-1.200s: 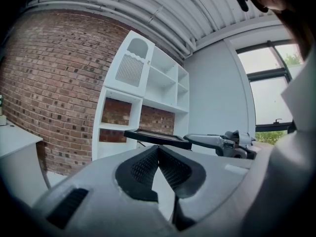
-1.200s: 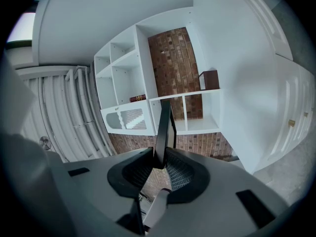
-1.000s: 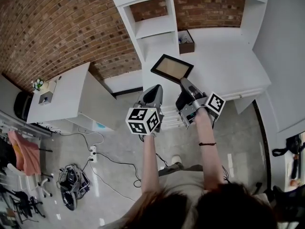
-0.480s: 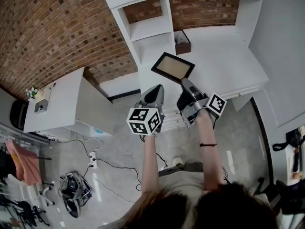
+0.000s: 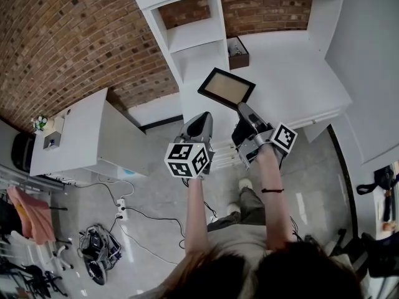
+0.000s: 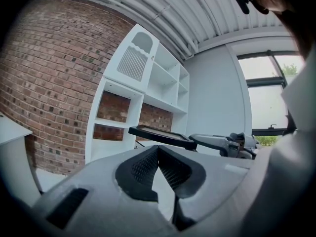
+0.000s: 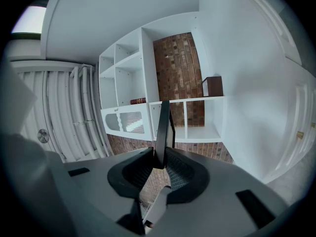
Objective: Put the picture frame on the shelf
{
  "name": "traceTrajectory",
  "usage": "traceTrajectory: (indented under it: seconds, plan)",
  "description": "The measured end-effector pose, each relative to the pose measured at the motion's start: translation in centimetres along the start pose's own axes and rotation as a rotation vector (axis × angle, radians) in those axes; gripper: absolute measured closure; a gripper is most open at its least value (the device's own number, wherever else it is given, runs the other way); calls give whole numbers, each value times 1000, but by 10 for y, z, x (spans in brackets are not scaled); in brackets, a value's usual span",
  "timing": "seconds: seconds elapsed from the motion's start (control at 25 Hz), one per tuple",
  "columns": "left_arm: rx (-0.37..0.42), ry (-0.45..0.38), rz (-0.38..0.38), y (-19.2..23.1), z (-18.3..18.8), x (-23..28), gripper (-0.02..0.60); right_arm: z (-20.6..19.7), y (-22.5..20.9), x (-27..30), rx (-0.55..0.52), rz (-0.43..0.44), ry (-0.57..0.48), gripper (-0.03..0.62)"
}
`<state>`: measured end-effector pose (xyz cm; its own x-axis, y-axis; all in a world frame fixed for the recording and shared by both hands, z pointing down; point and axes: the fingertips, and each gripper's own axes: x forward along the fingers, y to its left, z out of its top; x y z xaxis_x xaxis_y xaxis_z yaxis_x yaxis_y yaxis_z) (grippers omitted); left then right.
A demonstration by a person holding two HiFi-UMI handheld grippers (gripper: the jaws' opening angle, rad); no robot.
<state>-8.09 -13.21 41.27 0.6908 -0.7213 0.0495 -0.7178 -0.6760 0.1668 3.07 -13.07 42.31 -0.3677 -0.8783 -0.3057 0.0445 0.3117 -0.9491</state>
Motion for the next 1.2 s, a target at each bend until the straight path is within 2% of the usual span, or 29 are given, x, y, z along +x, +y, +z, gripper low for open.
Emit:
traceTrajectory:
  seconds: [0.4, 1.2]
  plan:
    - [7, -15, 42, 23, 11, 23, 571, 15, -11, 33, 25, 10, 29, 520]
    - [-29, -19, 116, 76, 14, 111, 571, 68, -53, 123, 57, -13, 115, 520]
